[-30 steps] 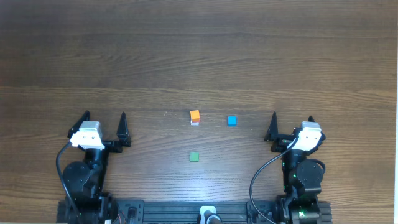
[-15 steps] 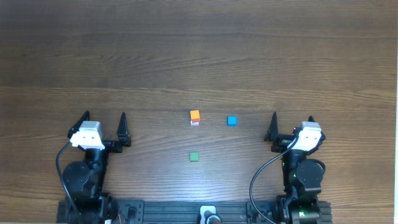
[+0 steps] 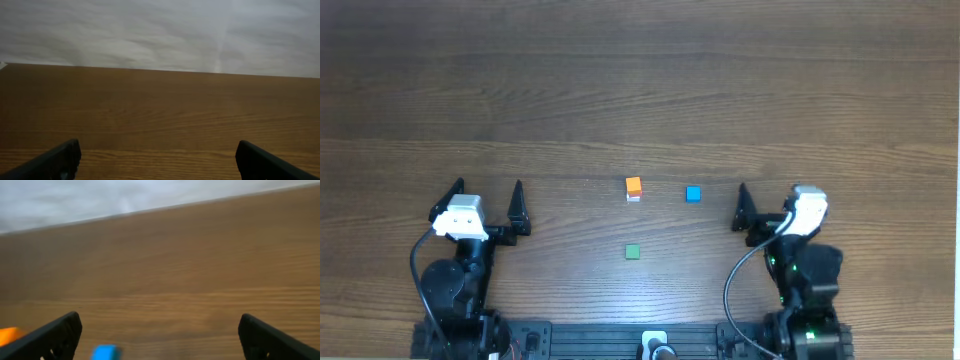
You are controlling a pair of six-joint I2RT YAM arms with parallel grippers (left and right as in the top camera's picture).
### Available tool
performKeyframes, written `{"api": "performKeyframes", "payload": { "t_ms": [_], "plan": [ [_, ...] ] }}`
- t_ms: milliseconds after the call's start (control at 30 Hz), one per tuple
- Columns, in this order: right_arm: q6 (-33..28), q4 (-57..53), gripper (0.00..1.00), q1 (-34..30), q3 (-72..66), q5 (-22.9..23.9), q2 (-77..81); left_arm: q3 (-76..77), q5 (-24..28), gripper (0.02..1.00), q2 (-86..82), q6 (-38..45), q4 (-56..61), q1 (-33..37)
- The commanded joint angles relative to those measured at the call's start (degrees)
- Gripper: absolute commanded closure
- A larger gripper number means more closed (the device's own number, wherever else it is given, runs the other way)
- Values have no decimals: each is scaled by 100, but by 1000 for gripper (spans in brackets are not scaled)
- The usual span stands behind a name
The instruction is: Stack Cubes
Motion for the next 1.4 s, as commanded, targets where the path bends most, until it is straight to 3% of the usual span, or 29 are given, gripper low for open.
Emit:
{"api": "performKeyframes", "payload": {
  "t_ms": [33, 133, 333, 467, 633, 833, 1100, 1400],
  "plan": [
    [457, -326, 7, -22, 1132, -1580, 1078, -46, 63, 18, -46, 26, 26, 33],
    [481, -898, 9, 188, 1853, -2262, 1976, -46, 63, 18, -46, 26, 26, 33],
    [898, -1928, 7, 997, 2715, -2140, 3119, -46, 63, 18, -46, 26, 26, 33],
    [1150, -2286, 7, 1860, 3117, -1993, 3810, -46, 63, 18, -46, 26, 26, 33],
    [1611, -2557, 9, 2911, 3438, -1451, 4472, -46, 63, 18, -46, 26, 26, 33],
    [2374, -3075, 9, 4052, 3781, -343, 5075, -46, 63, 18, -46, 26, 26, 33],
    [3115, -3486, 7, 5123, 4216, 533, 5954, -46, 63, 20, -46, 26, 26, 33],
    [3735, -3506, 27, 5530, 4391, 743, 6979, -46, 63, 18, -46, 26, 26, 33]
  ]
}}
